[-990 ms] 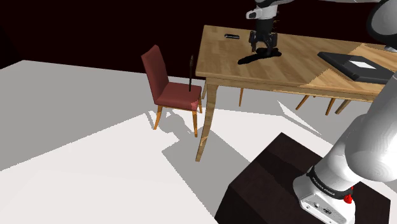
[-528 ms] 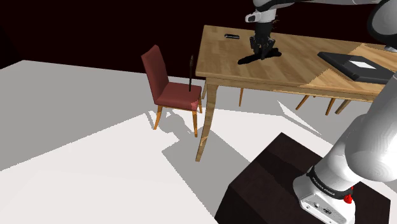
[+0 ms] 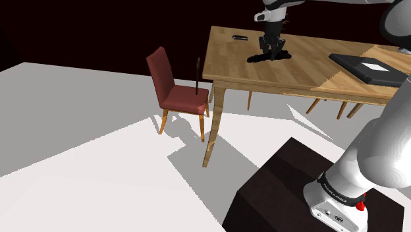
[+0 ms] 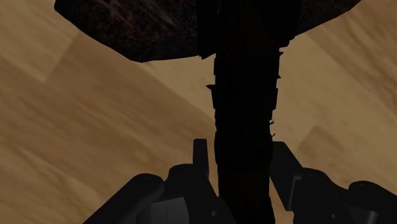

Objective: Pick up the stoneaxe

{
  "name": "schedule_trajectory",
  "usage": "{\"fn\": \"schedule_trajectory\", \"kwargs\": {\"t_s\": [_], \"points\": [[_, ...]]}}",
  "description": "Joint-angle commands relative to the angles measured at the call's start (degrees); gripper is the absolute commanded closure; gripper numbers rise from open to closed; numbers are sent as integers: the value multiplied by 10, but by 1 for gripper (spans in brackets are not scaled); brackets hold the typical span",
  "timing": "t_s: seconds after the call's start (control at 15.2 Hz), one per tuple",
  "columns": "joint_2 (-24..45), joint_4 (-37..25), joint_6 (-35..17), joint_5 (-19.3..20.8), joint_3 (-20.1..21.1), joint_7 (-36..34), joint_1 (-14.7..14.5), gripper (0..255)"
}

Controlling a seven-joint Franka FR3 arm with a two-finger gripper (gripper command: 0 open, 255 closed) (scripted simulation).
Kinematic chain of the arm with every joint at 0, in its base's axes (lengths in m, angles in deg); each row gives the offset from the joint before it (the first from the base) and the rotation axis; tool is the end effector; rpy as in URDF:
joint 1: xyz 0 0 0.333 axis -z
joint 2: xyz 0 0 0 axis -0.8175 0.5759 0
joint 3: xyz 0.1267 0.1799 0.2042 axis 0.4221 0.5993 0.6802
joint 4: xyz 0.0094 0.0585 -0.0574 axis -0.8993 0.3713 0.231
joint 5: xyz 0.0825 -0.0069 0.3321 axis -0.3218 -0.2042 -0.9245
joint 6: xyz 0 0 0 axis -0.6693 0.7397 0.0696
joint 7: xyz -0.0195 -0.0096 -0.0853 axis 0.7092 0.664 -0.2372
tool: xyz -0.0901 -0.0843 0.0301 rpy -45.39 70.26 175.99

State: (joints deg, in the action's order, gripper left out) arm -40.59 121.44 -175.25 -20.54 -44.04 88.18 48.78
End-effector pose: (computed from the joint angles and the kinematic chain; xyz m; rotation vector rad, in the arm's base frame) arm 0.4964 -0.1800 0.5128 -2.3942 -1.9916 0.2999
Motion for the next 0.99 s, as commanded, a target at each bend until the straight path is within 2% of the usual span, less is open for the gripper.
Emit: {"fn": "schedule_trajectory", "kwargs": {"t_s": [0.0, 0.79, 0.92], "points": [[1, -14, 13, 0, 0, 2, 0, 255], [21, -132, 110, -8, -3, 20, 6, 255], [22, -133, 112, -8, -3, 20, 6, 255]]}}
